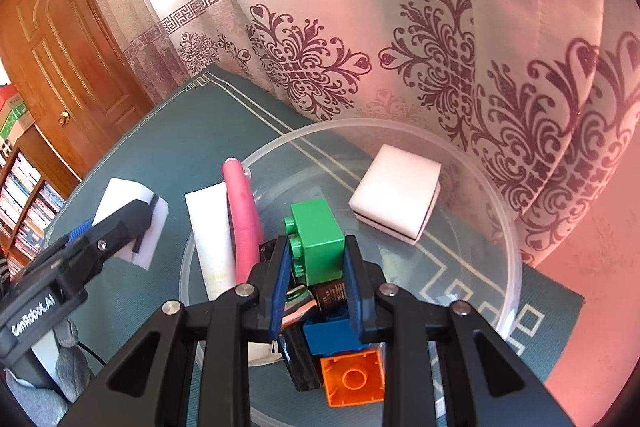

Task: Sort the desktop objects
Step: 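Open the left tool to drop the sponge while the right tool releases the brick into the bowl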

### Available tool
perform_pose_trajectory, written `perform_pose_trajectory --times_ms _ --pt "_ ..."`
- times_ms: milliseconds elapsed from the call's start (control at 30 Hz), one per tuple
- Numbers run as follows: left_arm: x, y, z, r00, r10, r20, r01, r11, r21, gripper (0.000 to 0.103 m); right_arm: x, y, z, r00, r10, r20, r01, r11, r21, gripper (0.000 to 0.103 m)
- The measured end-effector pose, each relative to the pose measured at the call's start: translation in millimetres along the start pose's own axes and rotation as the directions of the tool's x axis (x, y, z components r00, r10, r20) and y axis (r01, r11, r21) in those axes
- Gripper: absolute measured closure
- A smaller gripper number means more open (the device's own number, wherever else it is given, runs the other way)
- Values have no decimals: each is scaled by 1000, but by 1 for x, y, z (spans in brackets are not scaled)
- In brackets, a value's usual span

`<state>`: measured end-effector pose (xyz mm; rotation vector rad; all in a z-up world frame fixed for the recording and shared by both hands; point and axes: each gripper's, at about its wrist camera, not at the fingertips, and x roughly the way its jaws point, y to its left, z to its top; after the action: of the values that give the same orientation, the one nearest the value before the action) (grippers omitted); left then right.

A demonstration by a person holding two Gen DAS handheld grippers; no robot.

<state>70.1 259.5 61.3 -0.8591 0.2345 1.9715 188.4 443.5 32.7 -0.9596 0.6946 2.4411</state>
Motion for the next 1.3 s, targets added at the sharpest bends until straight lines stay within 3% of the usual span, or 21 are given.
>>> perform_pose_trajectory --times_ms 533,767,967,1300 --pt "9 -30 -12 995 -88 -43 91 994 58 37 -12 -15 -2 1000 -25 17 24 999 38 68" --pt "15 -29 -12 973 -219 -76 219 976 -8 32 -15 -18 -1 999 -31 22 30 998 50 68" --pt "14 -20 -9 967 -248 -61 244 968 -67 30 -18 -20 -1 999 -35 26 33 998 55 68" --pt "12 4 -3 975 -220 -31 213 966 -144 29 -25 -8 -1 998 -33 52 32 999 23 68"
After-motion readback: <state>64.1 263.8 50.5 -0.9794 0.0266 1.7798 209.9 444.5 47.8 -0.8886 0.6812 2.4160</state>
